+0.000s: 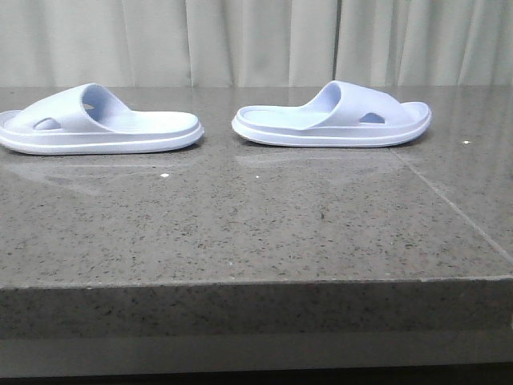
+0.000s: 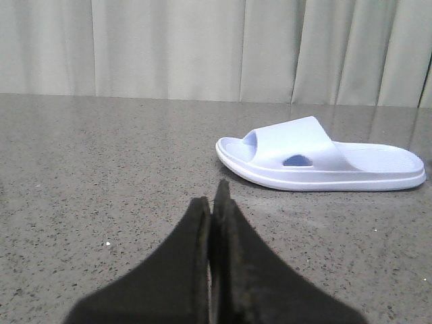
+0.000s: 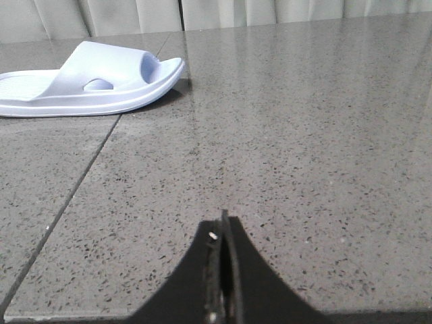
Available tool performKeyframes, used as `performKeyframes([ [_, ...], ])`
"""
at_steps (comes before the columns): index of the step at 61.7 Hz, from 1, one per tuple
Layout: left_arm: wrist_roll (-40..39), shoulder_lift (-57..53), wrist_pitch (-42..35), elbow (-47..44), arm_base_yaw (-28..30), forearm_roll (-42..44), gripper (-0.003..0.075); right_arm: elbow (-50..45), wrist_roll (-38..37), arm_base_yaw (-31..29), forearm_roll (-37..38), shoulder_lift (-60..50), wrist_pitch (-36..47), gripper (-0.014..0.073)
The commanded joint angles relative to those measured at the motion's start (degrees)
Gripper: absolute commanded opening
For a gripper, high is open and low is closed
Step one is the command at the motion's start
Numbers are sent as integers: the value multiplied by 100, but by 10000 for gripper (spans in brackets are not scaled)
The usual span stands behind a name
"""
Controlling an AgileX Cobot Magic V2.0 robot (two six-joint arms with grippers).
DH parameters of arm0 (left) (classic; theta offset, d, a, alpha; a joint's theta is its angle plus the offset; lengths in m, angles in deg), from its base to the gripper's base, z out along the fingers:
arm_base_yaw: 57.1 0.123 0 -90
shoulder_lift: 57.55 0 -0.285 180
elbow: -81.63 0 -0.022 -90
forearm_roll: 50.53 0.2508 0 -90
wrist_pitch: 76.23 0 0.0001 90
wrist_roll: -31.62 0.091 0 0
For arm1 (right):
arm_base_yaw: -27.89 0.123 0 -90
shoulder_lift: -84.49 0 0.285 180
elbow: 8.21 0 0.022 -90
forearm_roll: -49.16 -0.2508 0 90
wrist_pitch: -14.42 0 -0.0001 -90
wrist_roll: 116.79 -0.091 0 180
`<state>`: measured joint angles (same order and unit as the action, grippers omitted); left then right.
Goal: Insert blue slippers together front up
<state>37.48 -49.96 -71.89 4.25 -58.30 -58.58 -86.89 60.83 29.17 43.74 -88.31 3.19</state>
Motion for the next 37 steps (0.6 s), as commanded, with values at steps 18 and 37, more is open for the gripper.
performKeyframes([
  [18, -63, -91, -550, -40, -29, -62, -20, 27, 26, -42, -10, -97, 611, -108],
  [37, -63, -75, -434, 333, -29, -72, -20, 313, 26, -42, -10, -97, 554, -108],
])
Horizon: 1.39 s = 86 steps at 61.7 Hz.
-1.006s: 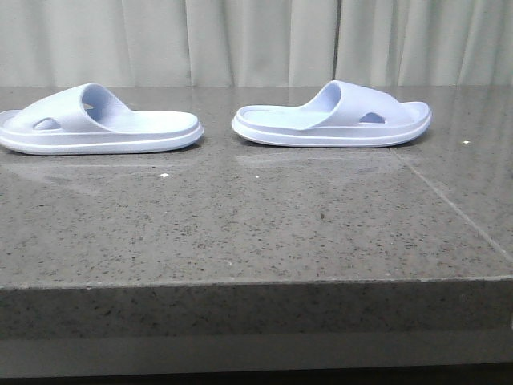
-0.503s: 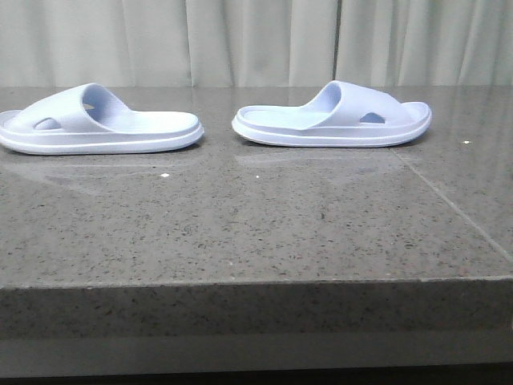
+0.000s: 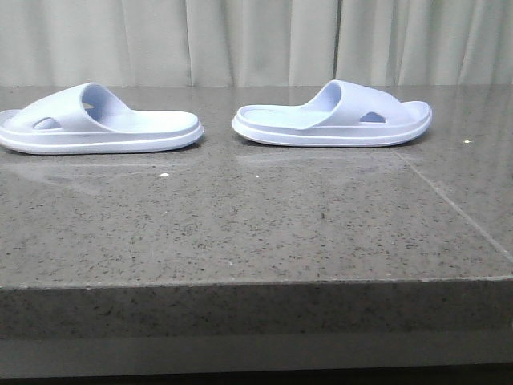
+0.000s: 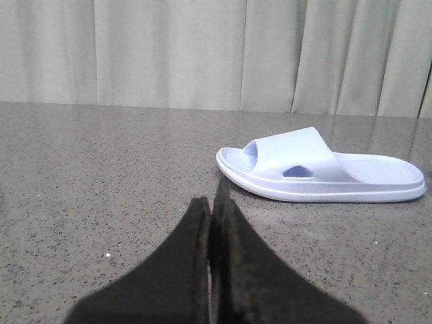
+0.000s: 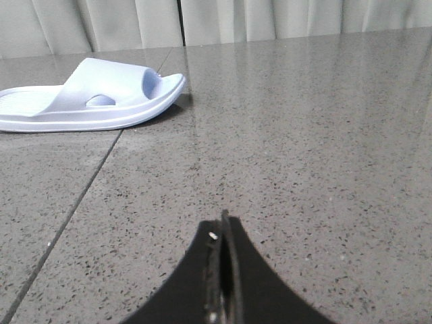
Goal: Insert blue slippers together front up
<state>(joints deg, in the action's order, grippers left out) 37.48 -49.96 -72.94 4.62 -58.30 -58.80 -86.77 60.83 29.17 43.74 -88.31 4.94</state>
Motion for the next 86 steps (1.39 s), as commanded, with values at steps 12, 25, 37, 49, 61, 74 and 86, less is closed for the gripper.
performKeyframes([
  [12, -63, 743, 597, 1476, -29, 268, -20, 1488, 26, -42, 47, 226, -479, -108],
  [25, -63, 2213, 1113, 2391, -29, 319, -20, 2648, 26, -42, 395, 1211, -1104, -108],
  [37, -63, 2599, 1011, 2565, -29, 174, -20, 3017, 26, -42, 398, 1617, -1193, -108],
  [49, -63, 2599, 742, 2565, -29, 174, 130, 3017, 26, -42, 398, 1617, -1117, 25],
  [61, -63, 2599, 696, 2565, -29, 174, 549, 3017, 26, -42, 398, 1617, -1109, 419],
  [74, -63, 2599, 688, 2565, -29, 174, 644, 3017, 31, -42, 398, 1617, -1097, 544],
  [86, -63, 2599, 688, 2565, -29, 174, 639, 3017, 31, -42, 398, 1617, -1097, 544],
])
